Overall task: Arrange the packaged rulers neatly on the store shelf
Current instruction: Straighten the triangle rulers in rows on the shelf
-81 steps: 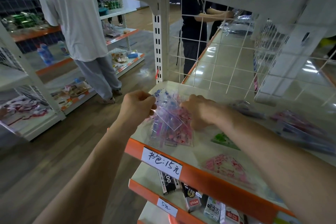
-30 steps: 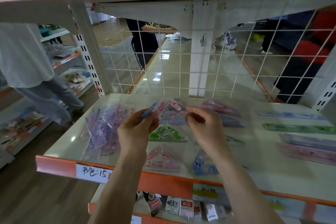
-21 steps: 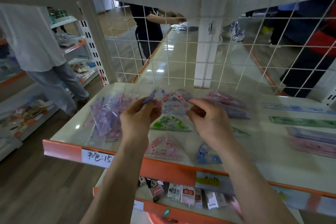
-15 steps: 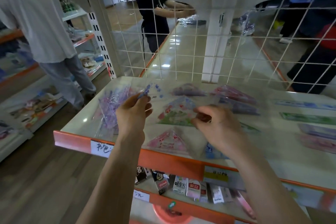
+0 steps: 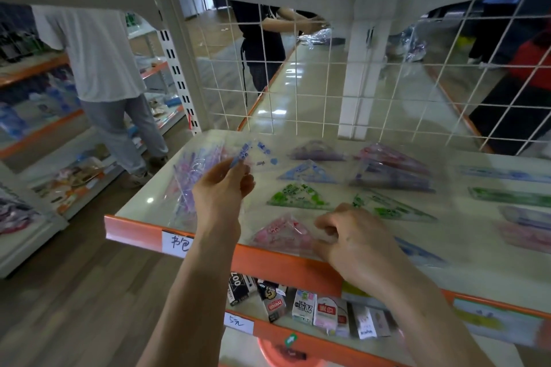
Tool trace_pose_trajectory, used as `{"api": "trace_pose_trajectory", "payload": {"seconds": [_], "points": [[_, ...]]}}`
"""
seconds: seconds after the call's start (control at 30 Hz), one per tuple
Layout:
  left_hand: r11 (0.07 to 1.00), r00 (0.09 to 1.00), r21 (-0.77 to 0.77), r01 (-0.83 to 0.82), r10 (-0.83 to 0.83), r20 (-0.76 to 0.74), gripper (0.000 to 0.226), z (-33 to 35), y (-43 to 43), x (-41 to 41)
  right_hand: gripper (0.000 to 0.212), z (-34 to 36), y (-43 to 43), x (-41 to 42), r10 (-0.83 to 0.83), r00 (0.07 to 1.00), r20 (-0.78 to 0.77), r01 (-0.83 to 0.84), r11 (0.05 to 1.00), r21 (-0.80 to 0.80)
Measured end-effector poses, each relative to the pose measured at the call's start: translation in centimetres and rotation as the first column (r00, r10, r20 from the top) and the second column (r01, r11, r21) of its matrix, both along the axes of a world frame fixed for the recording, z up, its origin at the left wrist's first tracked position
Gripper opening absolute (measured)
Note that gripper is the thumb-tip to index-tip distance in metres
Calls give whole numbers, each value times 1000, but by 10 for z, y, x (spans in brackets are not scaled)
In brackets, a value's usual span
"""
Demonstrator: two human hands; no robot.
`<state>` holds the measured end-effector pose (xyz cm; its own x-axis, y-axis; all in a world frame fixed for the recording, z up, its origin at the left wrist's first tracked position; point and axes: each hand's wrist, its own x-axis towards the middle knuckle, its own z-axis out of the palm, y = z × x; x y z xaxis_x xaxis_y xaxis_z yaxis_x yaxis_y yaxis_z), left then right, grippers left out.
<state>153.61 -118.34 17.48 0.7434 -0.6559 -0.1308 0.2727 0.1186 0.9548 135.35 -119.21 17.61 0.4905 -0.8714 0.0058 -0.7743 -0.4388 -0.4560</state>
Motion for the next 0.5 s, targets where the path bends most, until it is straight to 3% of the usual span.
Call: {"api": "trace_pose_trajectory", "payload": {"seconds": [0.17,0.33,0.43,0.5], "points": [[984,979,-56,170,-175,-104,12,3,4,-3,34,2,-11,-5,-105,933,344,150,983,-108],[917,912,-58,395,-399,-96,10,7,10,-13,26,9,-16,-5,-219,708,671,138,975,173],[887,885,-58,457,-461,-72,9,10,9,-21,11,11,-16,-4,-267,558,786,28,952,304],[884,881,-45,466,-468,-71,8,11,7,-24,18,10,-17,-5,-278,507,816,-12,944,329]]}}
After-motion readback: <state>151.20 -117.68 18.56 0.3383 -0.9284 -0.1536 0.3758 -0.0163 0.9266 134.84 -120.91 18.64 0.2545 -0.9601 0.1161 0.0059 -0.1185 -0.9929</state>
